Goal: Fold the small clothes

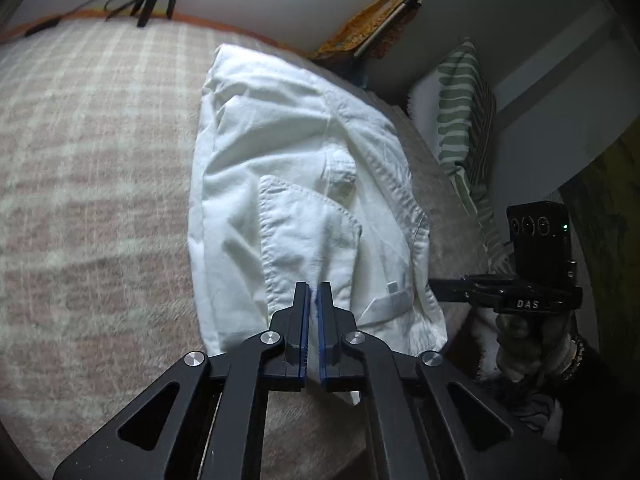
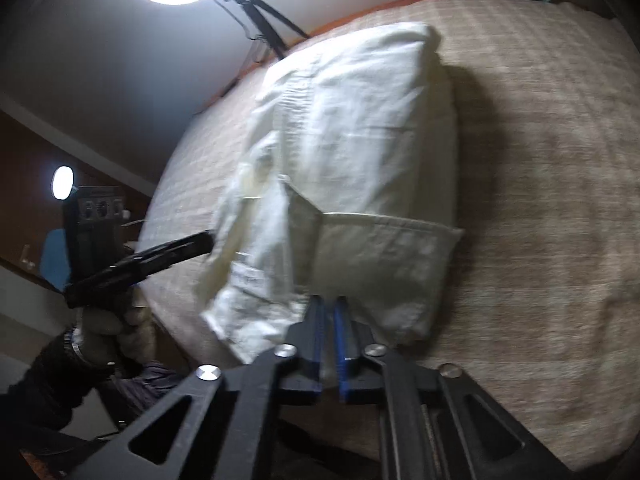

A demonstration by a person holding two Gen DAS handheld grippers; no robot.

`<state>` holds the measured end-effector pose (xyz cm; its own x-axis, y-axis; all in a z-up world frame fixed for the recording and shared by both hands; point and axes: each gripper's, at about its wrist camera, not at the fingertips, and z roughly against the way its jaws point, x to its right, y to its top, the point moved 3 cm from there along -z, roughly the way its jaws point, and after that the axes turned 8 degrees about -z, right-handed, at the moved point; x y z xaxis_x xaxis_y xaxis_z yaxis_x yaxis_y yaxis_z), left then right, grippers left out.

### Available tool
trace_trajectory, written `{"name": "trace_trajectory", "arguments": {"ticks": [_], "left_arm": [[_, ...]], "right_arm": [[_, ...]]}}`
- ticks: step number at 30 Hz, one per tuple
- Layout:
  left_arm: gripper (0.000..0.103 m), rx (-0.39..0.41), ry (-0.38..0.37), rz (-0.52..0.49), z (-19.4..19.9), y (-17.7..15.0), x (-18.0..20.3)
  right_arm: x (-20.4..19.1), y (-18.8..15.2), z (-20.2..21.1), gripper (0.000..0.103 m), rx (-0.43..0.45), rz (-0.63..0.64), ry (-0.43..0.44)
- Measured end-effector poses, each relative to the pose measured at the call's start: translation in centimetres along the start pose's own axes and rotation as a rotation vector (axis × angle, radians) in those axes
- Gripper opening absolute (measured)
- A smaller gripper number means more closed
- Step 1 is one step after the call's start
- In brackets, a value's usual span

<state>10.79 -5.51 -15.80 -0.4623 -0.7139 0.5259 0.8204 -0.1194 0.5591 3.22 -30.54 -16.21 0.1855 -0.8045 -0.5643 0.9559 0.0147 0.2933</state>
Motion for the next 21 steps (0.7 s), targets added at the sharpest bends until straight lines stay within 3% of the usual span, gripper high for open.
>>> {"name": "trace_trajectory", "arguments": {"ticks": [3, 5, 8, 9, 10, 12, 15, 21], "left_arm": [[0.0, 0.041, 0.029, -0.051, 1.3, 0.4, 0.9], [0.0, 0.05, 0.048, -0.052, 1.9, 0.1, 0.8], [0.0, 0.043, 0.06, -0.023, 2.1, -0.5, -0.3], [0.0, 0.044, 0.058, -0.006, 2.2, -0.6, -0.8], [0.002, 0.046, 0.064, 0.005, 2.3, -0.8, -1.1], [0.009, 0.056, 0.091, 0.013, 2.6, -0.4, -1.6], [0.016, 0.063, 0.116, 0.014, 2.7, 0.4, -1.9], [0.017, 0.082, 0.172, -0.09, 1.2, 3.6, -0.7]], "right_arm": [[-1.3, 0.0, 0.5, 0.0, 0.013, 0.01, 0.046], [-1.9, -0.2, 0.4, 0.001, 0.012, 0.043, 0.012], [-2.7, -0.5, 0.4, 0.011, 0.013, 0.127, -0.057], [-2.6, -0.4, 0.5, 0.022, 0.015, 0.126, -0.059], [-2.7, -0.3, 0.9, 0.025, 0.031, 0.131, -0.066], [-2.8, 0.5, 2.0, 0.025, 0.094, 0.164, -0.12], [-2.6, 1.7, 3.2, 0.025, 0.141, 0.156, -0.124], [-1.8, 6.7, 3.4, 0.029, 0.223, 0.144, -0.169]]}}
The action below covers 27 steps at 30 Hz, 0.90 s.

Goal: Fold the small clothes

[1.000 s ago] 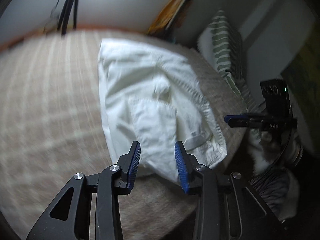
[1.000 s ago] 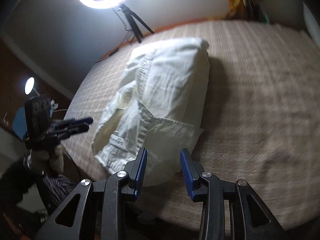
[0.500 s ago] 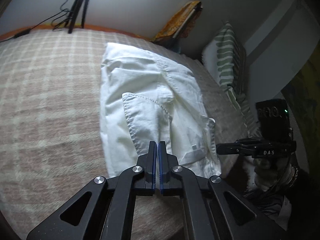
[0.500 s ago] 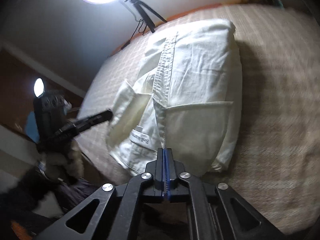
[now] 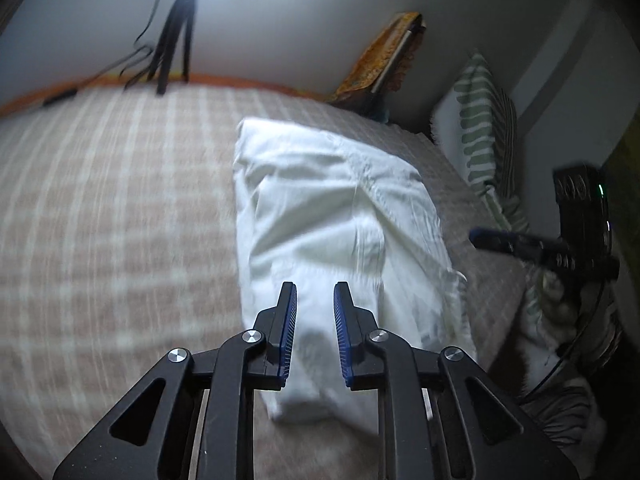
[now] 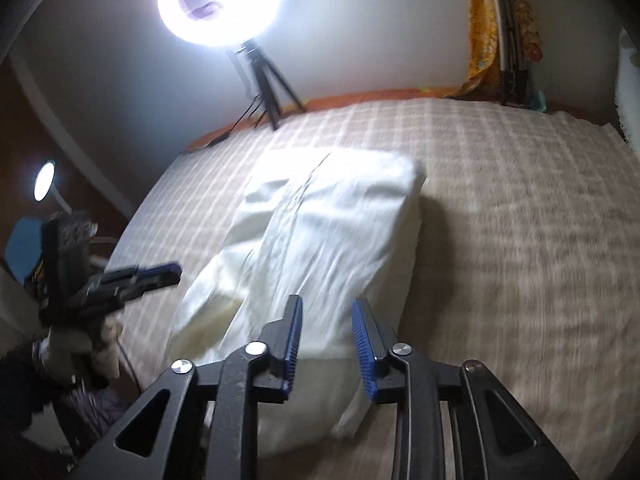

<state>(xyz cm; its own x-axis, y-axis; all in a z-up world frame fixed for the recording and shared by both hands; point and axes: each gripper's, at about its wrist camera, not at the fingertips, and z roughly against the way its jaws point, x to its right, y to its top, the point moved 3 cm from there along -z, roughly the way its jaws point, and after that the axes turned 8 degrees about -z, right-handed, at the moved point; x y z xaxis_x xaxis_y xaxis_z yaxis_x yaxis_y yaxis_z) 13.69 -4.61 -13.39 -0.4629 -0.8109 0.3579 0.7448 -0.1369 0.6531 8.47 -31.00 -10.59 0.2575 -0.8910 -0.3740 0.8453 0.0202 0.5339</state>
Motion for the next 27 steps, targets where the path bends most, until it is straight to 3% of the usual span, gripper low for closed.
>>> {"name": "trace_trajectory", "arguments": {"ticks": [4, 8, 14, 17, 18, 20, 22, 23, 27], "left_arm": [[0.017, -0.062, -0.024, -0.062, -2.6, 0.5, 1.0], [0.017, -0.142, -0.033, -0.129, -4.6, -0.9, 1.7], [0.017, -0.17, -0.042, -0.146, -5.7, -2.1, 1.5], [0.017, -0.167, -0.052, -0.135, -5.5, -2.3, 1.4], [0.017, -0.167, -0.054, -0.139, -5.5, -2.4, 1.3], [0.017, -0.163, -0.057, -0.15, -5.2, -3.0, 1.3], [0.017, -0.164, -0.066, -0.151, -4.9, -3.7, 1.3], [0.017, -0.168, -0.069, -0.148, -4.6, -3.9, 1.3], [0.017, -0.098, -0.075, -0.09, -1.9, -3.4, 0.7]], "right_arm": [[3.2, 3.7, -2.4, 0.036, 0.004, -0.119, 0.052], [7.3, 7.0, -5.1, 0.036, -0.005, -0.33, 0.217], [10.2, 10.3, -8.9, 0.036, -0.044, -0.471, 0.373], [9.8, 11.0, -10.3, 0.022, -0.05, -0.46, 0.343], [9.4, 11.3, -10.3, 0.01, -0.043, -0.437, 0.317], [8.1, 11.7, -9.0, 0.001, 0.037, -0.344, 0.247], [7.9, 12.2, -8.8, 0.0, 0.098, -0.287, 0.141], [8.6, 12.1, -9.3, 0.0, 0.083, -0.309, 0.101], [7.8, 11.9, -8.9, 0.004, 0.024, -0.238, 0.101]]}}
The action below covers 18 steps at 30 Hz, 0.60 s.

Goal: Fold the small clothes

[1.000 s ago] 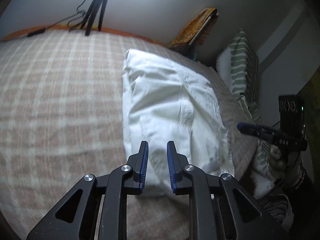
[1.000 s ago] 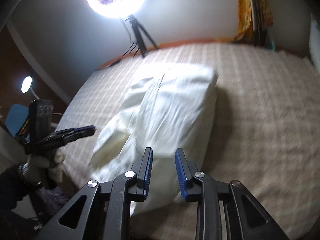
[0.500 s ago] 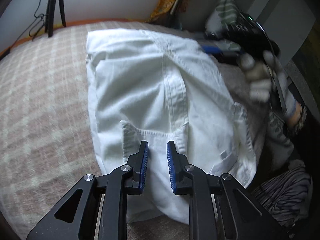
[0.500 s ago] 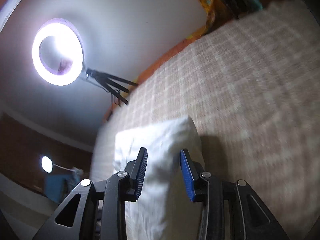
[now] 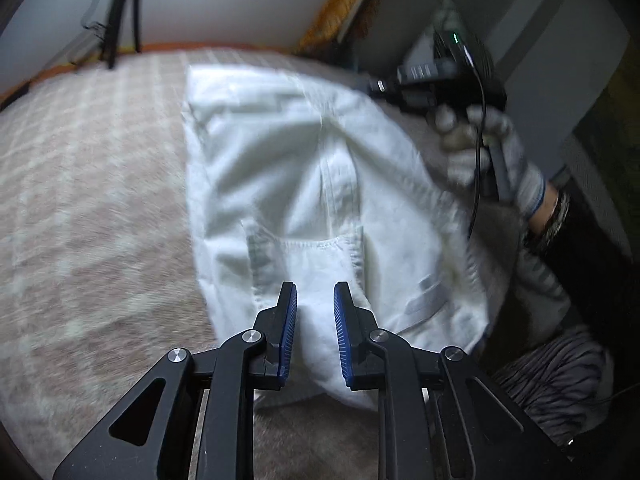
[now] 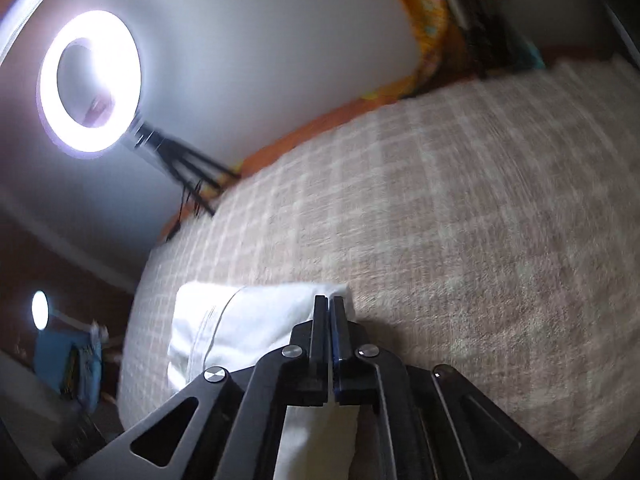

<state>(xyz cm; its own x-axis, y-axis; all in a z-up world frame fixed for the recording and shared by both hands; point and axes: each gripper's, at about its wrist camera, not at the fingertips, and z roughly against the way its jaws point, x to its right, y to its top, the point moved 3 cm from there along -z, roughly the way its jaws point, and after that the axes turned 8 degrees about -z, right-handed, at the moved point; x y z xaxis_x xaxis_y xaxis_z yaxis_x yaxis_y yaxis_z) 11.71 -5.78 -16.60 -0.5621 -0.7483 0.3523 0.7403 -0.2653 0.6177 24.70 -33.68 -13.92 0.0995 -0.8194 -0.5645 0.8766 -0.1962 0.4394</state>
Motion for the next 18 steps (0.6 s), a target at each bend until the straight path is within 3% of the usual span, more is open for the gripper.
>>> {"name": "trace_trajectory", "arguments": {"ticks": [2, 4, 6, 11, 18], "left_arm": [[0.024, 0.037, 0.02, 0.001, 1.0, 0.3, -0.1], [0.033, 0.057, 0.042, 0.004, 1.3, 0.3, -0.4], [0.033, 0.046, 0.047, 0.03, 0.8, 0.3, -0.7], [0.033, 0.03, 0.072, 0.074, 0.3, -0.4, -1.7], [0.033, 0.04, 0.09, 0.138, -0.1, 0.0, -3.4]], "right_arm": [[-2.2, 0.3, 1.2, 0.007, 0.008, 0.075, -0.012], [-4.9, 0.8, 2.2, 0.028, 0.013, 0.158, 0.007], [-8.3, 0.8, 2.3, 0.038, -0.018, 0.259, 0.04], [-14.4, 0.1, -1.7, 0.039, -0.139, 0.46, 0.032], [-15.6, 0.0, -9.0, 0.04, -0.278, 0.454, 0.054]]}}
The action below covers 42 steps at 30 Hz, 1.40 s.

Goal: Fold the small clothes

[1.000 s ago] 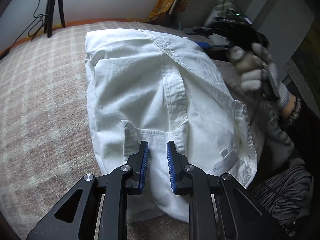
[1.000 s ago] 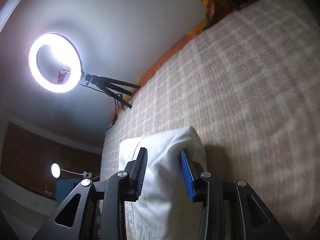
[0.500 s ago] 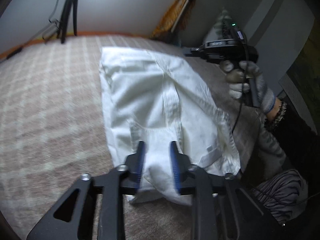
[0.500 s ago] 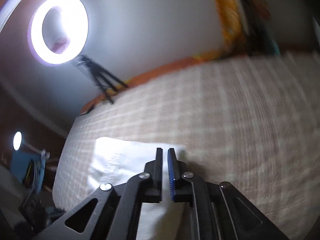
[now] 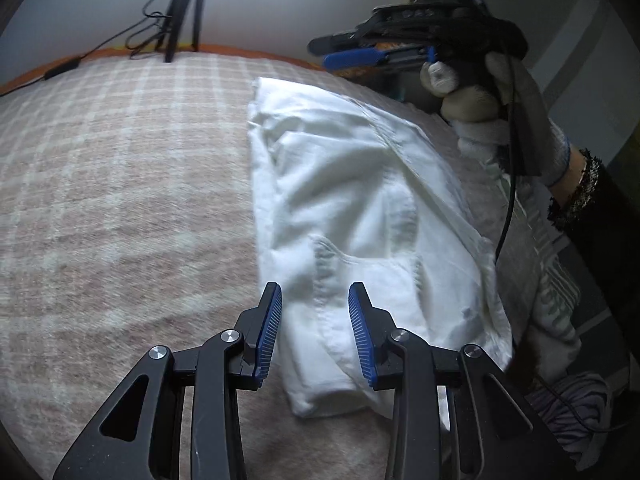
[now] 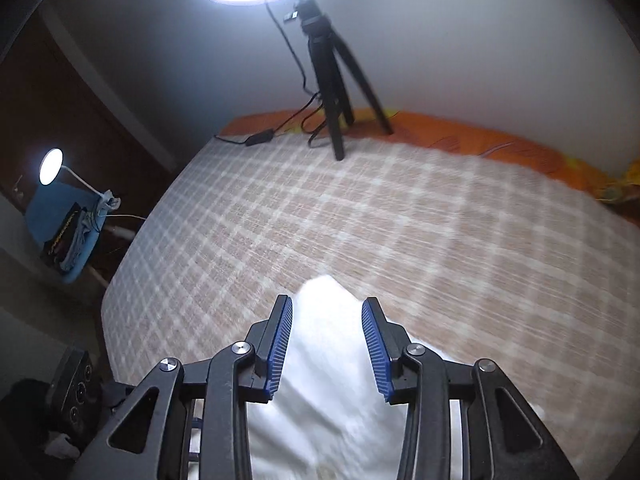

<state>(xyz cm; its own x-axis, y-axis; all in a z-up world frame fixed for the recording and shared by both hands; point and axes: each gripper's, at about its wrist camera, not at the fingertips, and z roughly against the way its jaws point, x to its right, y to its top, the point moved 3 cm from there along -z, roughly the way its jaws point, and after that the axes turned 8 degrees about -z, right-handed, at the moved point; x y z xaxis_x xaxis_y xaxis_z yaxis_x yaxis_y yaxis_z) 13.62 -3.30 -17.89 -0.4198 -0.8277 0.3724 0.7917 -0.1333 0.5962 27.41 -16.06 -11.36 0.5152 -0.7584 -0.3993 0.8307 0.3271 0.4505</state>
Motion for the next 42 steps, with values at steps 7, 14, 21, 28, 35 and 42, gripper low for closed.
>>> {"name": "trace_trajectory", "arguments": {"ticks": [7, 14, 21, 28, 35, 42], "left_arm": [[0.03, -0.031, -0.022, 0.0, -1.2, 0.0, -0.2], [0.004, -0.023, -0.048, -0.002, -1.5, 0.1, 0.1], [0.002, -0.032, -0.032, -0.011, -0.8, -1.3, 0.2], [0.02, 0.039, -0.067, 0.027, 2.2, 1.1, -0.4], [0.06, 0.085, -0.066, 0.122, 1.4, 6.5, -2.2], [0.046, 0.193, 0.01, -0.007, -1.4, 13.0, -0.9]], "right_arm": [[0.3, 0.7, -4.4, 0.041, -0.085, -0.023, 0.001], [-1.5, 0.5, -5.4, 0.004, -0.055, 0.07, -0.106], [-0.2, 0.9, -6.9, 0.0, -0.025, 0.03, -0.209], [4.2, -0.1, 3.4, 0.037, 0.173, -0.22, -0.101], [8.2, -10.6, 9.8, 0.04, 0.167, -0.357, -0.092], [6.8, -12.9, 11.7, 0.027, 0.337, -0.224, -0.214]]}}
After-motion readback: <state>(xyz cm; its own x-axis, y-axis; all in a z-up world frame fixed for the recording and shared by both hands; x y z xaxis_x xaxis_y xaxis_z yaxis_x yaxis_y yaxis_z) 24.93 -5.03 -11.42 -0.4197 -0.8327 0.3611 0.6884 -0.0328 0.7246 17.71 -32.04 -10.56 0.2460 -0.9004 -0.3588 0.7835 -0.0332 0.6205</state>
